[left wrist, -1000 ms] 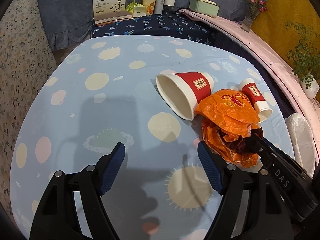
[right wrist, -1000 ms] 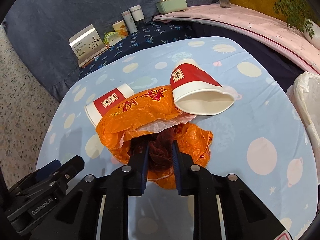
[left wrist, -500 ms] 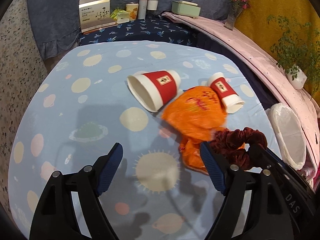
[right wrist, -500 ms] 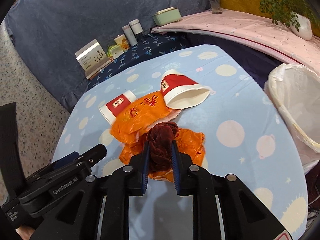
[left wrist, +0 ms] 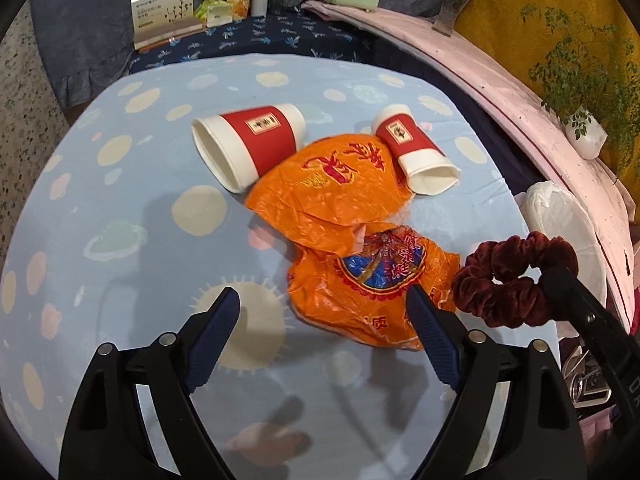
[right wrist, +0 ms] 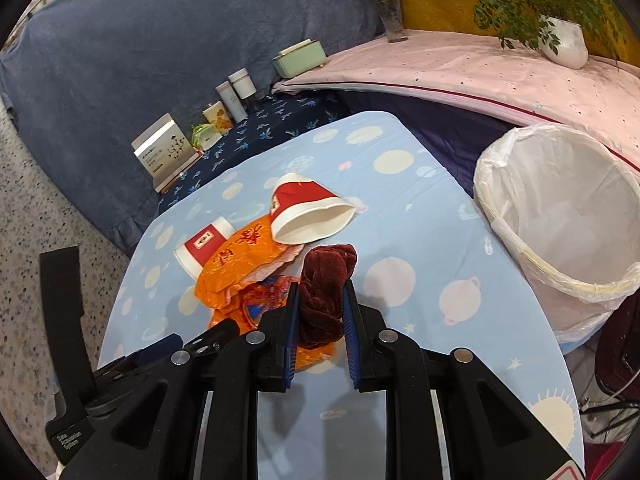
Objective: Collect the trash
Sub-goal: 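Grasp the orange patterned bag with the left gripper while the right gripper holds the scrunchie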
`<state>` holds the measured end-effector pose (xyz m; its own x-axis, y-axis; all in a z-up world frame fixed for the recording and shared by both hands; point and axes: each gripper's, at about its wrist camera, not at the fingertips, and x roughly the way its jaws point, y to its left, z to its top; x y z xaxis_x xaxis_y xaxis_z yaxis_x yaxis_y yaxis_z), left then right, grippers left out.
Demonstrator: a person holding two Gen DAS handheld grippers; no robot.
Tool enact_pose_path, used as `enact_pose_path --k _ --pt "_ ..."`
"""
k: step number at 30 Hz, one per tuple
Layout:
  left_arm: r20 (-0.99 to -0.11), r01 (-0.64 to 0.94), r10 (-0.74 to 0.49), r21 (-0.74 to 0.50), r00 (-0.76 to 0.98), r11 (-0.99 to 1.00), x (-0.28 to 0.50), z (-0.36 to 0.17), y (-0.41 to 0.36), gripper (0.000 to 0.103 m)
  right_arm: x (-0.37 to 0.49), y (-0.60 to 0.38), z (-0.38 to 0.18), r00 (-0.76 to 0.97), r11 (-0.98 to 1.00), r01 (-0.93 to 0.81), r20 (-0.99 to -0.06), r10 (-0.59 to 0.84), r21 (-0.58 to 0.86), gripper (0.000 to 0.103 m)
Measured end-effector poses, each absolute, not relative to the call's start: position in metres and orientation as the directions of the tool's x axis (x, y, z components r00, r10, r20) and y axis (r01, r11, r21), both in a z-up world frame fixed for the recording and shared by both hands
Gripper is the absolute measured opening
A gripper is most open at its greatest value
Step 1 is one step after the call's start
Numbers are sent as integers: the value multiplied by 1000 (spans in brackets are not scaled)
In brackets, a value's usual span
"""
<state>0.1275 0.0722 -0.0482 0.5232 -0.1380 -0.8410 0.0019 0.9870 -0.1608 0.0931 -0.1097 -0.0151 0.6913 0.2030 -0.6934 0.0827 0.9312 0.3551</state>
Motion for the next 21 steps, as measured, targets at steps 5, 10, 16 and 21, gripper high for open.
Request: enact_pose_path --k 5,10,16,21 --pt "-863 -10 -114 -136 493 991 145 -67 61 81 97 -121 -25 684 927 110 -704 191 359 19" --pt "-871 -18 -113 -138 478 990 151 -79 54 84 102 -128 -32 678 924 122 -711 189 361 19" --pt "-860 52 -113 -101 497 994 142 -75 39 38 102 -130 -37 670 924 128 -718 187 361 19" --pt "-861 90 -173 -147 479 985 132 -69 35 16 94 -129 -35 675 925 124 -714 187 359 19"
